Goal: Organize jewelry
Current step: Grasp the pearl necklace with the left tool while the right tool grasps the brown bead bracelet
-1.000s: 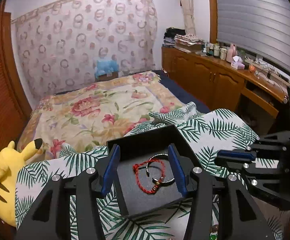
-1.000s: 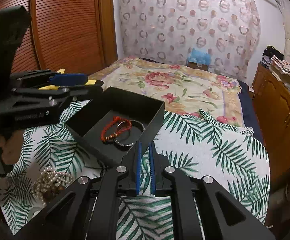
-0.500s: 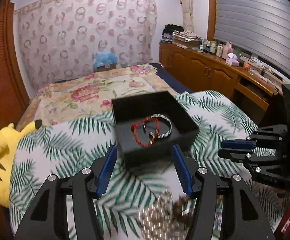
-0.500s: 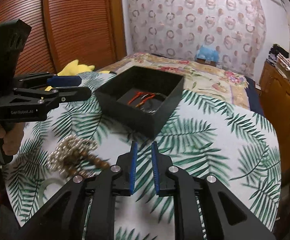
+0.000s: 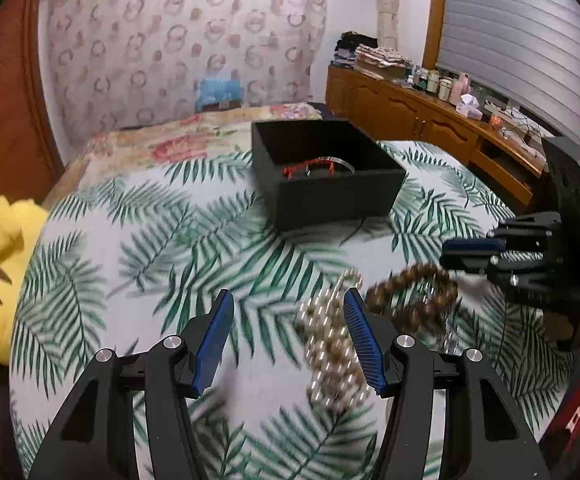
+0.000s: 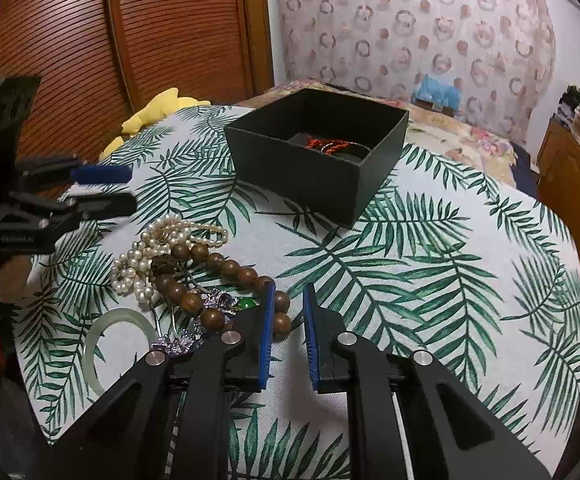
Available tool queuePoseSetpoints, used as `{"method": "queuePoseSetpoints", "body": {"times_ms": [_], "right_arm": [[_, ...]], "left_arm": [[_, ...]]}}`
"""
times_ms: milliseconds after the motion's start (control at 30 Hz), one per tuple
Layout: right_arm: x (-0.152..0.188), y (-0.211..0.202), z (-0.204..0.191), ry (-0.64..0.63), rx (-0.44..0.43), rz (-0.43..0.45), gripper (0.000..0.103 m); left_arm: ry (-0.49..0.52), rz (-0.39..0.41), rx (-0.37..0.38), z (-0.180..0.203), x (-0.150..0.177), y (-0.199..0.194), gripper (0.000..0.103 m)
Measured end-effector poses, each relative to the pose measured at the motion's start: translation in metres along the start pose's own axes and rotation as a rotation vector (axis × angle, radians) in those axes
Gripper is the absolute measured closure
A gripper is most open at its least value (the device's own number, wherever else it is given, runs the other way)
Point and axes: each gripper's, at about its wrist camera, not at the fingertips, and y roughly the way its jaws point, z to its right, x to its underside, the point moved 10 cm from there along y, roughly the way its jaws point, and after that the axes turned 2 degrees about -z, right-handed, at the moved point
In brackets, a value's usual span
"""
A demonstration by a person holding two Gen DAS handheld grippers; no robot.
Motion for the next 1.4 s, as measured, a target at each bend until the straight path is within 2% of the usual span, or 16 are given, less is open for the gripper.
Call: {"method": "queuePoseSetpoints", "body": {"times_ms": [200,400,467,500,633,767,933,1033,1100,1133,1300,1400], "right_arm": [[0.002,0.012,0.001,-0.003,0.007,-0.036,0.08],[0.003,0.022,-0.004,-0.062,0.053,-0.068,0.079],[0.002,0.022,-0.004,-0.061,0.048,-0.074,0.088],[0.003,0.021,-0.005,-0.06,0.045,-0.075,0.088],[-0.009,0.0,-0.002,-0.047,0.064,0.002,0.088],[-0.023,-0.028,-0.001,-0.026,0.07,0.076,0.088],[-0.032,-0.047,-0.004,-0.029,0.067,0.113,0.088],[-0.037,-0.051,-0.007,-0.017,0.051,0.12,0.088],[-0.038,-0.055,-0.008,-0.018,0.053,0.127,0.088],[-0.039,-0.056,-0.009,-0.021,0.055,0.129,0.088],[-0.039,-0.058,-0.012,-0.021,0.047,0.131,0.088],[-0.038,-0.058,-0.01,-0.016,0.046,0.13,0.088]], "left_arm": [[-0.018,-0.023,-0.006,-0.01,0.021,-0.005,0.048],[-0.016,-0.042,0.001,-0.01,0.034,-0.006,0.048],[-0.011,-0.043,0.008,-0.008,0.036,-0.007,0.048],[-0.009,-0.044,0.012,-0.007,0.038,-0.008,0.048],[0.006,-0.053,0.021,0.0,0.043,-0.008,0.049],[0.016,-0.075,0.031,0.006,0.049,-0.004,0.072],[0.007,-0.087,0.044,0.007,0.048,0.002,0.074],[0.014,-0.099,0.041,0.008,0.046,0.006,0.08],[0.029,-0.107,0.027,0.009,0.045,0.008,0.086],[0.039,-0.113,0.008,0.008,0.043,0.01,0.094],[0.101,-0.139,-0.038,0.011,0.043,0.017,0.095],[0.113,-0.142,-0.038,0.011,0.042,0.018,0.095]]}}
